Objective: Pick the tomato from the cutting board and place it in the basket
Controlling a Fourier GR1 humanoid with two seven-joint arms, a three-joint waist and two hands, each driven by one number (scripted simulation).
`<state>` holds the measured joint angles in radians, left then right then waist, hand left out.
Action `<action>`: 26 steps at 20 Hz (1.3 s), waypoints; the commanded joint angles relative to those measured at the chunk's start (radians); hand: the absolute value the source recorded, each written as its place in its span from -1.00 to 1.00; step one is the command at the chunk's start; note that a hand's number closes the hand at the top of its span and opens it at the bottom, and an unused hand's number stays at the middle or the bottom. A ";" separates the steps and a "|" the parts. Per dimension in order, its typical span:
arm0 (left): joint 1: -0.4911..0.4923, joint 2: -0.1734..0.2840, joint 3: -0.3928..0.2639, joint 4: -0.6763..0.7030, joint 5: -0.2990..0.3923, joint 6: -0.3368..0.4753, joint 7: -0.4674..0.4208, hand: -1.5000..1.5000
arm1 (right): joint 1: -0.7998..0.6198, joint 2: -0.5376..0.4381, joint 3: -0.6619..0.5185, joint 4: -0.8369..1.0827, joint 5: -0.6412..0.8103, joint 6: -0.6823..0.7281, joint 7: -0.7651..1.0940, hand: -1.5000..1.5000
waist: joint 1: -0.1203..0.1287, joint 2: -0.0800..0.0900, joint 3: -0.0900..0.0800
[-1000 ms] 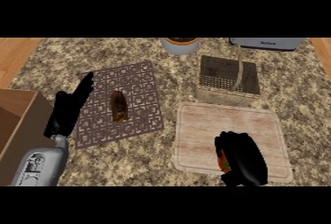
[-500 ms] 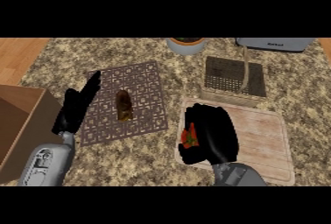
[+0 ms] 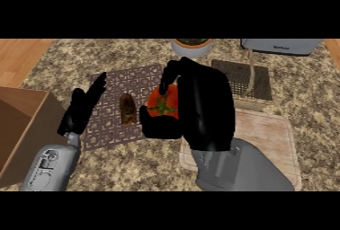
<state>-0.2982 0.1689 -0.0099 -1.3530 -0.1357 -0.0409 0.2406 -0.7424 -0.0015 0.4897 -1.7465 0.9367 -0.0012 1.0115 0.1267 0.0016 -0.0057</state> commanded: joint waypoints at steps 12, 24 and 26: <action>0.022 0.044 0.043 0.015 0.001 0.000 -0.021 0.00 | -0.835 0.001 -0.304 0.513 -0.114 0.043 0.313 1.00 | -0.047 -0.006 -0.001; 0.013 0.068 0.111 0.015 0.045 0.001 0.006 0.00 | -0.949 -0.149 -0.349 0.916 -0.079 0.308 0.183 1.00 | -0.118 -0.003 0.004; 0.080 0.031 0.068 -0.007 0.013 0.023 -0.040 0.00 | -0.957 -0.148 -0.343 0.939 -0.067 0.330 0.186 1.00 | -0.118 -0.006 0.004</action>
<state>-0.2512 0.2000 0.0553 -1.3532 -0.1236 -0.0181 0.2255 -1.6858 -0.1235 0.1521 -0.8662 0.8605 0.2046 1.0919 0.0239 -0.0033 -0.0031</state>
